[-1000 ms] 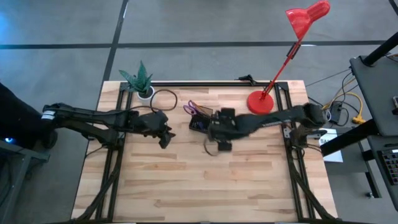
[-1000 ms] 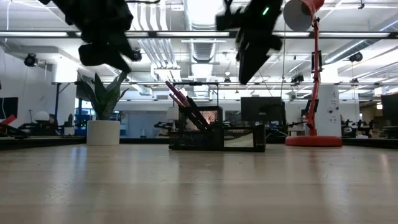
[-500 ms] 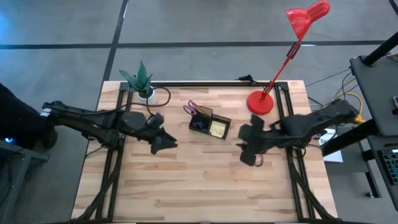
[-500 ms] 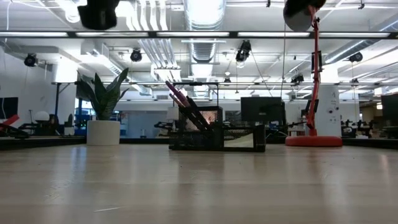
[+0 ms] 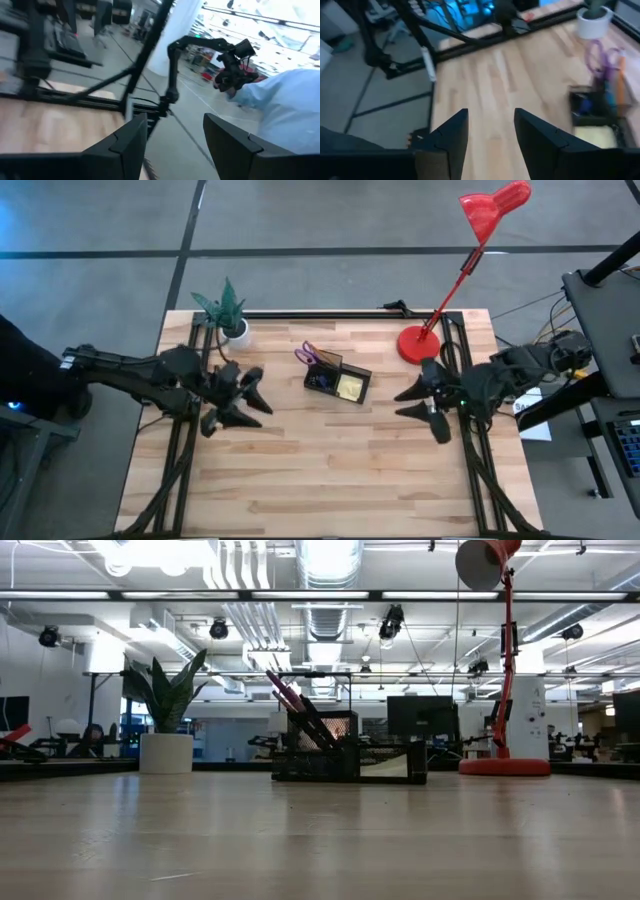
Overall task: Pick and place office supplies into organizer
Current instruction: Return to Home Position
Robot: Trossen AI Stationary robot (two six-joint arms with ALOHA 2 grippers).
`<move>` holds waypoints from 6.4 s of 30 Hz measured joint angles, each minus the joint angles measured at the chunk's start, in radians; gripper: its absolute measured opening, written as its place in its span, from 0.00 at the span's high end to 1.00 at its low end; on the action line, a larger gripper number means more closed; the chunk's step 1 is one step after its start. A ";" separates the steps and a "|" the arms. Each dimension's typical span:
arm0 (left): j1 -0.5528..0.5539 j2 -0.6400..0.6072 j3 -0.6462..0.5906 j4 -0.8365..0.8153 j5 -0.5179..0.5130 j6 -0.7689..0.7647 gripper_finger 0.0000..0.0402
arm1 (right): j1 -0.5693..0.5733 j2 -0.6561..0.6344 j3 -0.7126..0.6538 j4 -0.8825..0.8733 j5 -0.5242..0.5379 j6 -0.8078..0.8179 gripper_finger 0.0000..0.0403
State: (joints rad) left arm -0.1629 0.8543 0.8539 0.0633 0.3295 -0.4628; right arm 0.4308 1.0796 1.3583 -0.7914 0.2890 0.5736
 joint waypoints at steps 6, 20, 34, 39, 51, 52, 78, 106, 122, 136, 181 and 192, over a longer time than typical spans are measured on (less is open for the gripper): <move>0.156 -0.159 -0.119 0.003 0.089 0.082 0.55 | -0.142 -0.160 -0.197 0.123 -0.101 -0.067 0.63; 0.338 -0.362 -0.608 0.513 0.234 -0.061 0.55 | -0.347 -0.556 -0.849 0.668 -0.218 -0.060 0.63; 0.393 -0.529 -0.786 0.464 0.075 -0.212 0.55 | -0.344 -0.755 -1.149 0.718 -0.296 0.172 0.63; 0.393 -0.619 -0.788 0.367 -0.054 -0.161 0.55 | -0.340 -0.863 -1.189 0.759 -0.313 0.056 0.63; 0.392 -0.822 -0.751 0.081 -0.185 -0.089 0.55 | -0.339 -1.079 -1.183 0.507 -0.364 -0.058 0.67; 0.392 -0.831 -0.749 0.075 -0.189 -0.071 0.55 | -0.340 -1.076 -1.184 0.503 -0.358 -0.074 0.67; 0.392 -0.673 -0.746 0.085 -0.186 -0.027 0.55 | -0.339 -1.045 -1.185 0.492 -0.340 -0.035 0.67; 0.392 -0.627 -0.746 0.085 -0.186 -0.027 0.55 | -0.339 -1.045 -1.185 0.492 -0.340 -0.035 0.68; 0.392 -0.624 -0.746 0.085 -0.186 -0.028 0.55 | -0.339 -1.045 -1.185 0.492 -0.340 -0.034 0.69; 0.392 -0.624 -0.747 0.085 -0.186 -0.027 0.55 | -0.340 -1.045 -1.185 0.492 -0.340 -0.034 0.68; 0.392 -0.624 -0.747 0.085 -0.186 -0.027 0.55 | -0.340 -1.045 -1.185 0.492 -0.340 -0.034 0.69; 0.392 -0.624 -0.747 0.085 -0.186 -0.027 0.55 | -0.339 -1.045 -1.185 0.492 -0.340 -0.035 0.69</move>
State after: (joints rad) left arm 0.2287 0.2306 0.1070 0.1480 0.1436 -0.4902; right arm 0.0913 0.0341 0.1738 -0.2996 -0.0509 0.5389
